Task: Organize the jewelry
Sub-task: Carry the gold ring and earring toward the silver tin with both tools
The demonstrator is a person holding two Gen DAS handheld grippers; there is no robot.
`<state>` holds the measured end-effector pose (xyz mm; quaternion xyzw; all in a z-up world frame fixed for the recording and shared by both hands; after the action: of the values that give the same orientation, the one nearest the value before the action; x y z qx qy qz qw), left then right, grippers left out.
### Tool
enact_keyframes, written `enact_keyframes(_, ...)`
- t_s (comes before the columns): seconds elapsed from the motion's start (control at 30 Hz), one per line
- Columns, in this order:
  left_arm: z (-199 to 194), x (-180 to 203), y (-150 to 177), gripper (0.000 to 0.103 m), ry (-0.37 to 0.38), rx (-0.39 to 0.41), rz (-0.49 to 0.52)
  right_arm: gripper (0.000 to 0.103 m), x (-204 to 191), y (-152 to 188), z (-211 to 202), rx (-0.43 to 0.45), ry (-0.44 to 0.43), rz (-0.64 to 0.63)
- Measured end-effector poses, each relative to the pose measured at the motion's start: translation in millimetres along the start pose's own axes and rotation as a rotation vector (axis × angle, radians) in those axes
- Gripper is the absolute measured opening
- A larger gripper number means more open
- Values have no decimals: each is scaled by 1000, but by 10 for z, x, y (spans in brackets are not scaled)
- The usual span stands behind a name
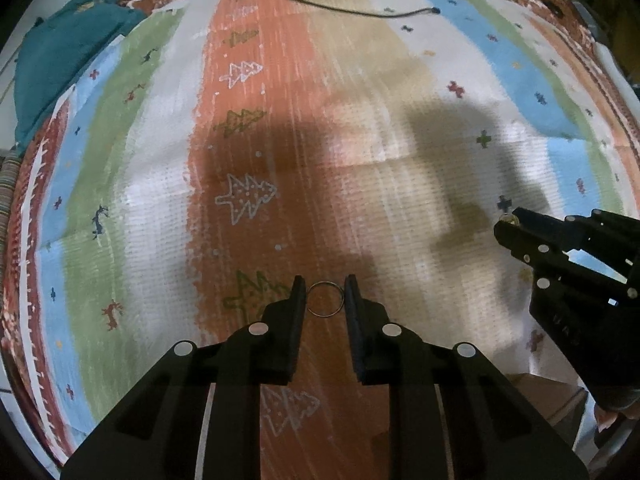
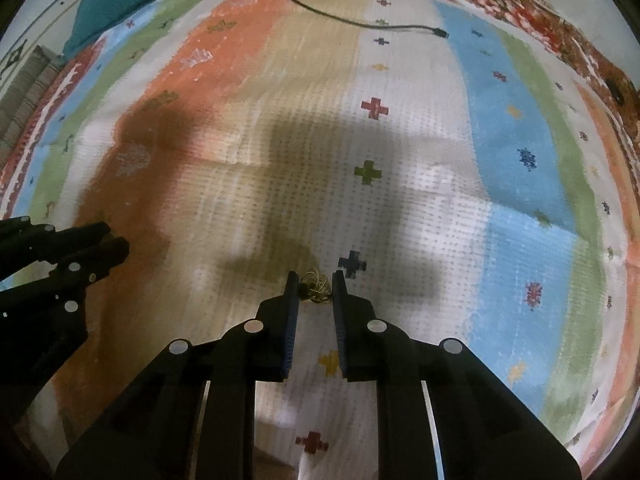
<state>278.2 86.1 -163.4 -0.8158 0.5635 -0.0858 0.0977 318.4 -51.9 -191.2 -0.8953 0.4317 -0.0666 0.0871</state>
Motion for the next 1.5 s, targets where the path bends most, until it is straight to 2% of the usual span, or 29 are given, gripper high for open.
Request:
enact_keyframes(0.83,-604,188,308,19,68,116,2,17,-114,366,-681,108,21,-10)
enact_keyframes(1.5,-936,192,565,19,119,174,-11,17,-232,653,-933,142,-2,-16)
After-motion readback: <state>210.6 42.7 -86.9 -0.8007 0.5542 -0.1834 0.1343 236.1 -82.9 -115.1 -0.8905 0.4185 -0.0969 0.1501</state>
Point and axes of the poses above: each gripper's, at about its wrist camera, not at the fingertips, and z roughly the way its jaws point, x to its right, y to its underside, the point moved 2 cm from there along z, roughly the way its jaws point, and after that the axes turned 10 degrees about -z, right-handed, at the moved point
